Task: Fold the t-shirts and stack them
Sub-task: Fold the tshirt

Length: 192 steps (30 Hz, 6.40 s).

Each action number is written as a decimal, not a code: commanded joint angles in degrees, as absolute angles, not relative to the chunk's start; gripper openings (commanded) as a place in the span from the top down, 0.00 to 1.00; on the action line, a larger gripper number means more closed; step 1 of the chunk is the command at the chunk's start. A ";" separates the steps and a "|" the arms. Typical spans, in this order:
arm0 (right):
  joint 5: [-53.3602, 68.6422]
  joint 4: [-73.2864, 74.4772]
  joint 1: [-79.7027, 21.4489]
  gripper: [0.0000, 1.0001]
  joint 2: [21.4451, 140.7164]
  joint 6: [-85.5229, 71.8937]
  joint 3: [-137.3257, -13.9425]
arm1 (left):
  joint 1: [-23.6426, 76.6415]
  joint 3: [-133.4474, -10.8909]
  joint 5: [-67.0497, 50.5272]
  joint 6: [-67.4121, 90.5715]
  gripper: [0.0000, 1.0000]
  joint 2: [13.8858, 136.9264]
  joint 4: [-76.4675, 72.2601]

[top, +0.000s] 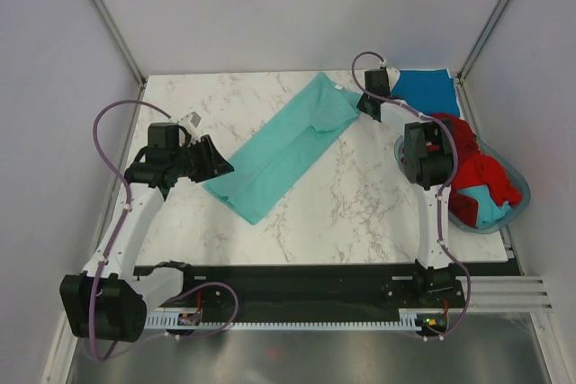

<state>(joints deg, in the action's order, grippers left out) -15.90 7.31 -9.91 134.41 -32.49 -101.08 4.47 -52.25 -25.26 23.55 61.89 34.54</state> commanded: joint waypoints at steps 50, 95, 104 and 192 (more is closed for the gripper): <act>-32.17 18.10 -66.88 0.51 112.85 -75.68 -73.30 | 0.70 -50.10 -21.80 21.36 0.57 64.60 29.00; -6.10 32.10 -53.97 0.53 61.52 -52.65 -32.62 | 35.24 -30.59 -22.94 37.79 0.43 70.39 15.38; -3.43 26.11 -53.26 0.53 61.53 -54.49 -27.25 | 36.74 -29.27 -21.27 37.26 0.44 73.74 14.24; -10.63 31.81 -53.26 1.00 49.29 -54.15 -27.59 | 40.43 -23.64 -23.56 57.39 0.98 69.52 2.28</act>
